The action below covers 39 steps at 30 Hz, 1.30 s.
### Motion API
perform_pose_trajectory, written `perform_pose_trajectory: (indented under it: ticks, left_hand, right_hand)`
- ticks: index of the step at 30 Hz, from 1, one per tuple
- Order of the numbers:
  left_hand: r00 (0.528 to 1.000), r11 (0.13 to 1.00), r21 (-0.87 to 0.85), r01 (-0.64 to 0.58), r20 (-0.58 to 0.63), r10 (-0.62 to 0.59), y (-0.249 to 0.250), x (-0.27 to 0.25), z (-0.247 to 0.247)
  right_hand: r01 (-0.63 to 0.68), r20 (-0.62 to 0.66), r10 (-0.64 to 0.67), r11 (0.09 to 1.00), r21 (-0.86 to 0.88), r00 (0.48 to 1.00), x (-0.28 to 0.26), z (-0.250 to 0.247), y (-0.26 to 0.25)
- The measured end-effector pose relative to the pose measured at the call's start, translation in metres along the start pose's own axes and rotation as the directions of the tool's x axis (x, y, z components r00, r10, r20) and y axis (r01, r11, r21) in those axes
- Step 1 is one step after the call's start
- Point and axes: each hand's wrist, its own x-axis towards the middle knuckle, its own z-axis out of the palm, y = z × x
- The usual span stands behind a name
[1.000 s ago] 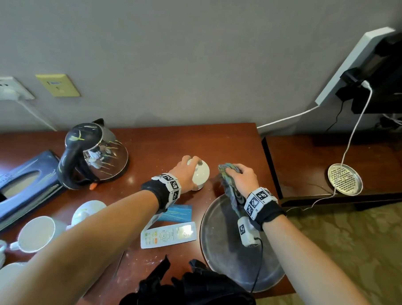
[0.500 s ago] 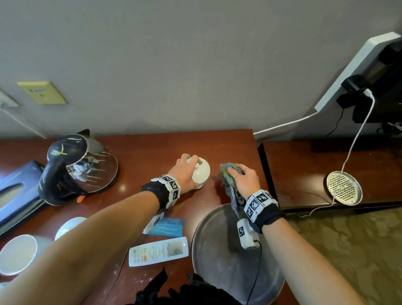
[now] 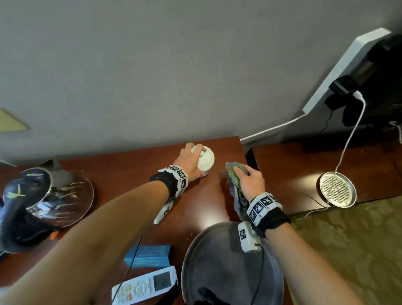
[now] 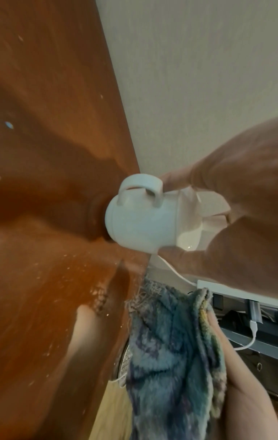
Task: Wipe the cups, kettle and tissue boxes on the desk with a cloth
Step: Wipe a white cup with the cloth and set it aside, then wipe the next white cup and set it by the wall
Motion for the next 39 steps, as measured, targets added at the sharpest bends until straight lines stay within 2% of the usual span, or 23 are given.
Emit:
perform_pose_trajectory:
  ticks: [8, 14, 17, 27, 32, 39]
  left_hand:
    - [1.000, 1.000, -0.004, -0.027, 0.002, 0.027, 0.009, 0.026, 0.001]
    - [0.998, 0.994, -0.100, -0.041, -0.043, 0.037, -0.005, 0.014, 0.000]
    - [0.999, 0.995, -0.094, -0.019, -0.045, 0.015, -0.019, -0.001, -0.006]
    - [0.991, 0.993, -0.109, 0.050, -0.115, -0.063, -0.070, -0.101, -0.028]
    - [0.981, 0.986, -0.113, 0.120, -0.141, -0.135, -0.105, -0.162, -0.031]
    - [0.976, 0.981, -0.098, 0.166, -0.129, -0.178, -0.155, -0.244, -0.042]
  right_hand:
    - [-0.023, -0.031, 0.024, 1.000, 0.021, 0.999, 0.009, -0.010, 0.008]
    - [-0.021, -0.028, 0.021, 1.000, 0.000, 0.999, -0.002, 0.000, 0.012]
    - [0.008, -0.018, -0.008, 1.000, -0.006, 1.000, -0.012, 0.009, 0.010]
    - [0.189, 0.068, -0.185, 0.981, -0.053, 0.980, -0.078, 0.052, -0.005]
    - [0.234, 0.159, -0.217, 0.968, -0.092, 0.963, -0.119, 0.088, 0.005]
    - [0.308, 0.204, -0.281, 0.944, -0.116, 0.938, -0.181, 0.137, 0.000]
